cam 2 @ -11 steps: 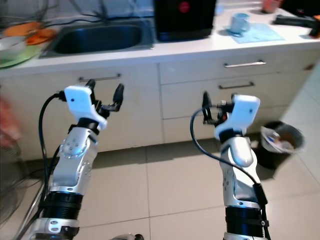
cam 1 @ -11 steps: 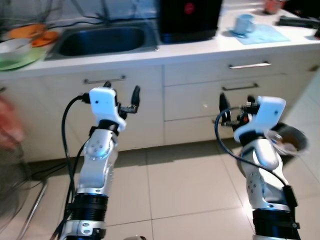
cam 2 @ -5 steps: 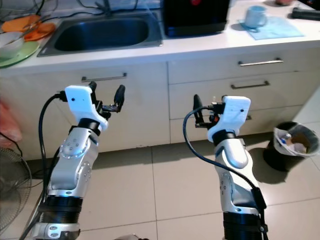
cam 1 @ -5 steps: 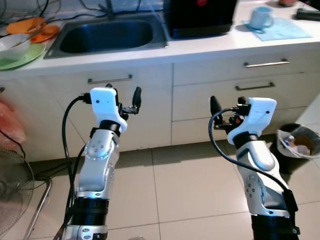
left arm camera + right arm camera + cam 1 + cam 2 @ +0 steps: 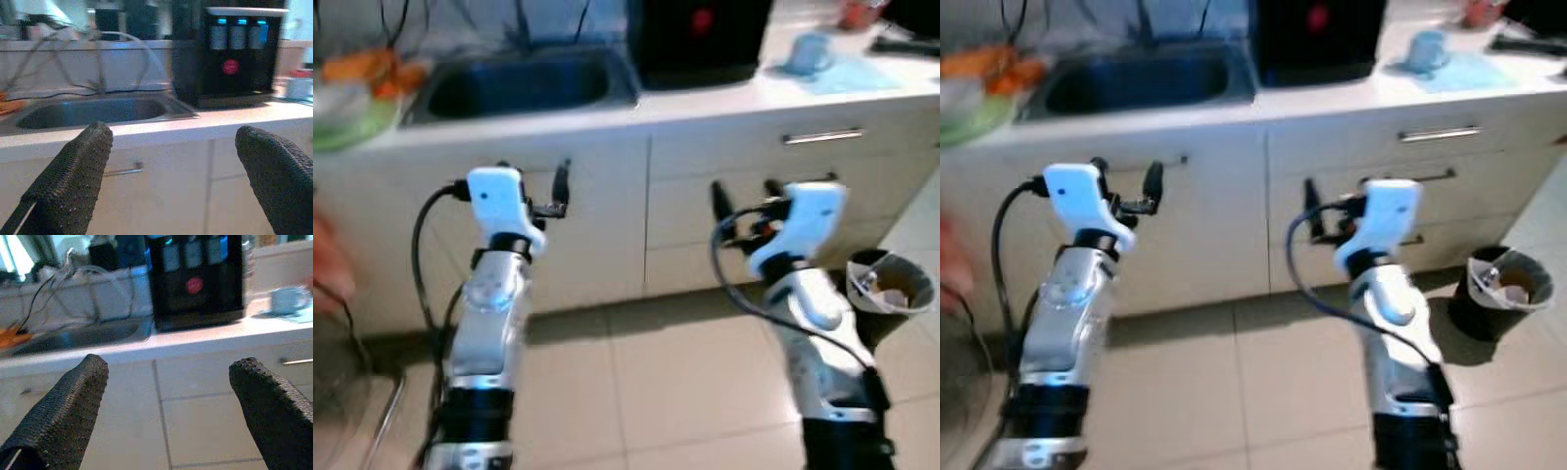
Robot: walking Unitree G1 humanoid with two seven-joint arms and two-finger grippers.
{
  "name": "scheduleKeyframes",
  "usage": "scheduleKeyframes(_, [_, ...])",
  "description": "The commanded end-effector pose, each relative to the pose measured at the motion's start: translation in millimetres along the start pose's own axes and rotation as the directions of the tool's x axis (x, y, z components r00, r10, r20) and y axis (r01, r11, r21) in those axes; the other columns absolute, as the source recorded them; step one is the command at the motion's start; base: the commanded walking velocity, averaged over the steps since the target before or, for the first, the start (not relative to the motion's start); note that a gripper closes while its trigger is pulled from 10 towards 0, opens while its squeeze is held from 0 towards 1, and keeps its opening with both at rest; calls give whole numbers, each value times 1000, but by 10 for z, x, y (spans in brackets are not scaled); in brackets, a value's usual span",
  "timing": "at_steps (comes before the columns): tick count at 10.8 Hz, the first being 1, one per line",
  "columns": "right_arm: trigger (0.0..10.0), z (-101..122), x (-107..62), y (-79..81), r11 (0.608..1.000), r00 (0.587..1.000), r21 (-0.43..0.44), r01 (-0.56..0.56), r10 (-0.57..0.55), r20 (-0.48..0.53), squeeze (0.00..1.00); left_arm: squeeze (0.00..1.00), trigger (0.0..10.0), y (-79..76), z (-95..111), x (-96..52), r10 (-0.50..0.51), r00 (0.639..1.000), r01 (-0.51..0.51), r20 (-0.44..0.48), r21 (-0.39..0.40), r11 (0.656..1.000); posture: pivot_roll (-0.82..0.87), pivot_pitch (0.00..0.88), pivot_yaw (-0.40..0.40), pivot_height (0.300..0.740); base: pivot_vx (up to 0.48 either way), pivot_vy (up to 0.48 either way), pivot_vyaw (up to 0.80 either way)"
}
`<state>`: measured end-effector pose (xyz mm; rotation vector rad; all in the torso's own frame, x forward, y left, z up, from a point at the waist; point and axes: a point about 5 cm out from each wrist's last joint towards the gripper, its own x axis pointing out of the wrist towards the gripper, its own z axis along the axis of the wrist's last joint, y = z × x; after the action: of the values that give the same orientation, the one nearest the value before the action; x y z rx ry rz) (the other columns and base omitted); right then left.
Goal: Kitchen organization
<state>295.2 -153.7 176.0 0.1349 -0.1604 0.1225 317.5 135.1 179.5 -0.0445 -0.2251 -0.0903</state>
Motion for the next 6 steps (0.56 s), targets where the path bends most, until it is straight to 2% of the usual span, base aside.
scheduleKeyframes(1, [10000,17,14,48,1000,1000,24,-15,15,4,0,0,10000,65,11,3,24,1000,-24,-6,24,999,47,0,83,740,292,379,0])
scheduleKeyframes(6, [10000,18,1,46,999,1000,34,-13,13,2,0,0,10000,71,12,10,47,999,-46,-7,39,998,42,0,81,740,296,368,0])
